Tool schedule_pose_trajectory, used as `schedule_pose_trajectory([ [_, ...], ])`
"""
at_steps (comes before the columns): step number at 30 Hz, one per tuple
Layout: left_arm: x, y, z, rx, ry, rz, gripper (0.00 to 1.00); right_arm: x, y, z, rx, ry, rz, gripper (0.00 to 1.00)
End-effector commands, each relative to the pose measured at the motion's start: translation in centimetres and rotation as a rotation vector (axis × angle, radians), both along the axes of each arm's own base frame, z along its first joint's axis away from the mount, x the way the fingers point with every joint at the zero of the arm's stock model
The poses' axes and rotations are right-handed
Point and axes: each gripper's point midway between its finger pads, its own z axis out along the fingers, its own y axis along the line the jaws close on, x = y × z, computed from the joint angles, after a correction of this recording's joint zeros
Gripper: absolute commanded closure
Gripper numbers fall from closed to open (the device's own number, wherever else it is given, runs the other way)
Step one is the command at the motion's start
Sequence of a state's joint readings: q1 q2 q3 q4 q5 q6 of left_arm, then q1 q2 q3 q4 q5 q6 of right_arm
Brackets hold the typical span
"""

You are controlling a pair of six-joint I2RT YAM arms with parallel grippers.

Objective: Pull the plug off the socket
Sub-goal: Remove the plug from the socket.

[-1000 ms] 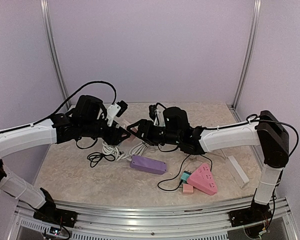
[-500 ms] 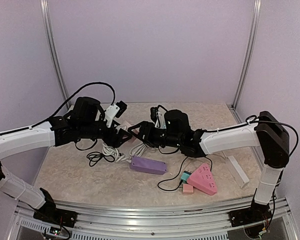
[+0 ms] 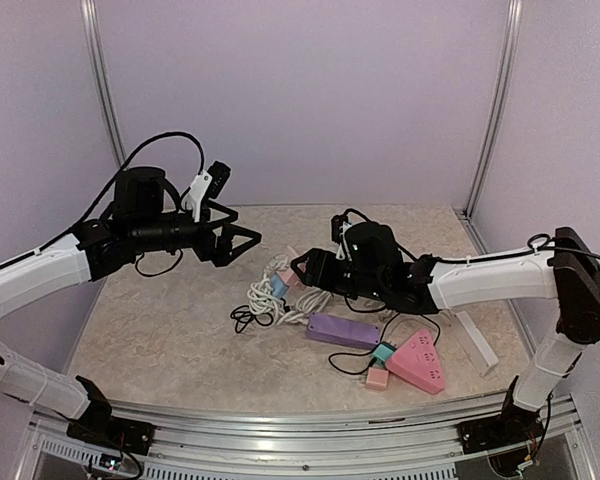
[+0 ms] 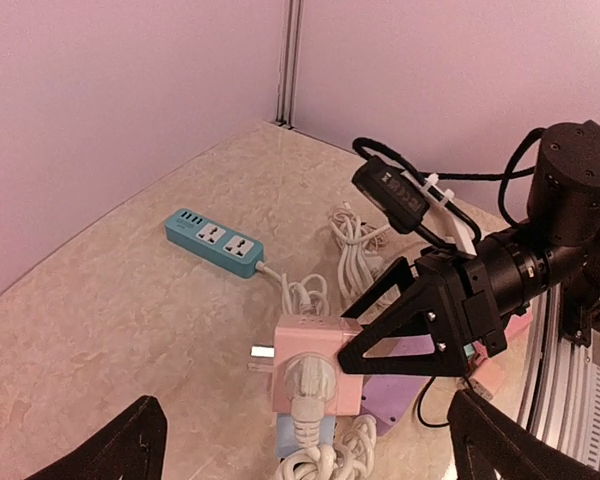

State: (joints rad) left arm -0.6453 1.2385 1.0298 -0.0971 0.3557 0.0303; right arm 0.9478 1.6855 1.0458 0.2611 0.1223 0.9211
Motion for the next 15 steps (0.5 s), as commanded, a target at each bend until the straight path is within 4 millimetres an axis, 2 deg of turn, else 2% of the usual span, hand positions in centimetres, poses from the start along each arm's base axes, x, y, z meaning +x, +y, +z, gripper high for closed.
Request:
schedule_pose_trajectory([
  [1,1.0,-1.1,-1.7,0.028,0.119,-0.048,0.11,0.9,-1.4,5.6,0.016,-0.143,-0.057,1.00],
  [8,1.1,-2.5,-4.2,0.056,0.204,-0.102,0.26,0.9,-1.6,6.4,-0.036,-0.178,-0.058,1.00],
  [11,0.8,-3.3,-5.4,0.089,0.239,-0.109,0.26,0.9,-1.4,6.5,-0.053,-0.188,-0.061,1.00],
  [15,1.0,-4.1,-7.9,0.162,0.275,-0.078,0.23,0.8,-1.0,6.7,-0.057,-0.193,-0.054,1.00],
])
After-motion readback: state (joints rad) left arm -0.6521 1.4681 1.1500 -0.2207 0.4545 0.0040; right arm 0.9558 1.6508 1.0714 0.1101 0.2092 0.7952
